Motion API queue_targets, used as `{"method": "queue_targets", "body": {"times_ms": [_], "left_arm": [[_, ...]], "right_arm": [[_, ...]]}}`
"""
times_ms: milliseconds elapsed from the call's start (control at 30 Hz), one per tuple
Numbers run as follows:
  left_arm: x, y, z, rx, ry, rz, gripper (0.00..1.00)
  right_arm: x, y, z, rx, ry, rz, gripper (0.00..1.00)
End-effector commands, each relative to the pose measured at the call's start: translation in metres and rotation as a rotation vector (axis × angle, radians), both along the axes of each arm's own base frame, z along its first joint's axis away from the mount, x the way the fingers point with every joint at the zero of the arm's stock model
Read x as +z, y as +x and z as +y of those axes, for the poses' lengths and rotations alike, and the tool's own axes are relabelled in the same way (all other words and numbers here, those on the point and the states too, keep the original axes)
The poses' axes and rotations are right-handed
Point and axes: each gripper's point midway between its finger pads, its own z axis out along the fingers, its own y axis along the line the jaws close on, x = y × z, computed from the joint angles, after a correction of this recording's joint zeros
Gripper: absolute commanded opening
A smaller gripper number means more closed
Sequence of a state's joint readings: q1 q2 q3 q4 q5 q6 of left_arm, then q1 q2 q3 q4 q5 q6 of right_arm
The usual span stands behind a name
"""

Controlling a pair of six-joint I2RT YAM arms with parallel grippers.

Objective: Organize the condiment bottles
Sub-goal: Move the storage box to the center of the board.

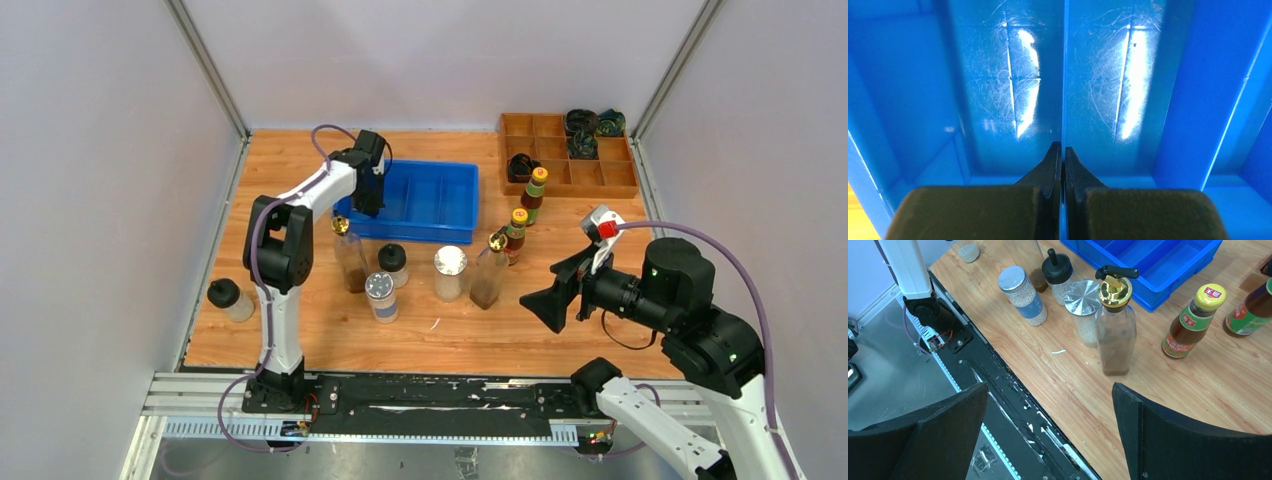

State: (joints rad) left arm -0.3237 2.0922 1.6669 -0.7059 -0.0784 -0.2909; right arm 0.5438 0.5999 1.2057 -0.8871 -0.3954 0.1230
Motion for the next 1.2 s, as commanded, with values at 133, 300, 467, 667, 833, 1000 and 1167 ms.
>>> {"method": "queue_targets", "body": {"times_ms": [133,300,467,667,833,1000,1167], "left_arm": [[0.009,-0.022,0.000,0.009,-0.003,-0.007,0.00],[0.008,-0.030,-0.006,0.009,-0.009,0.001,0.00],[0.003,-0.040,-0.011,0.037,-0.032,0.027,0.00],[-0.002,-0.047,-0.015,0.073,-0.040,0.039,0.00],[-0.001,-0.050,-0.019,0.086,-0.056,0.041,0.03],[0.014,-0.035,-0.019,0.069,-0.034,0.002,0.26],[0.041,-0.008,-0.020,0.033,0.004,-0.063,0.46]], "right_arm": [[0.001,-0.002,0.005,0.023,0.026,0.000,1.00],[0.000,-0.004,0.006,0.021,0.040,0.003,1.00],[-0.001,-0.006,0.006,0.024,0.047,0.005,1.00],[-0.001,-0.007,0.005,0.028,0.052,0.002,1.00],[-0.003,-0.009,0.005,0.028,0.054,0.002,1.00],[-0.003,-0.011,0.004,0.032,0.057,-0.005,1.00],[-0.001,-0.014,0.005,0.048,0.061,-0.004,1.00]]}}
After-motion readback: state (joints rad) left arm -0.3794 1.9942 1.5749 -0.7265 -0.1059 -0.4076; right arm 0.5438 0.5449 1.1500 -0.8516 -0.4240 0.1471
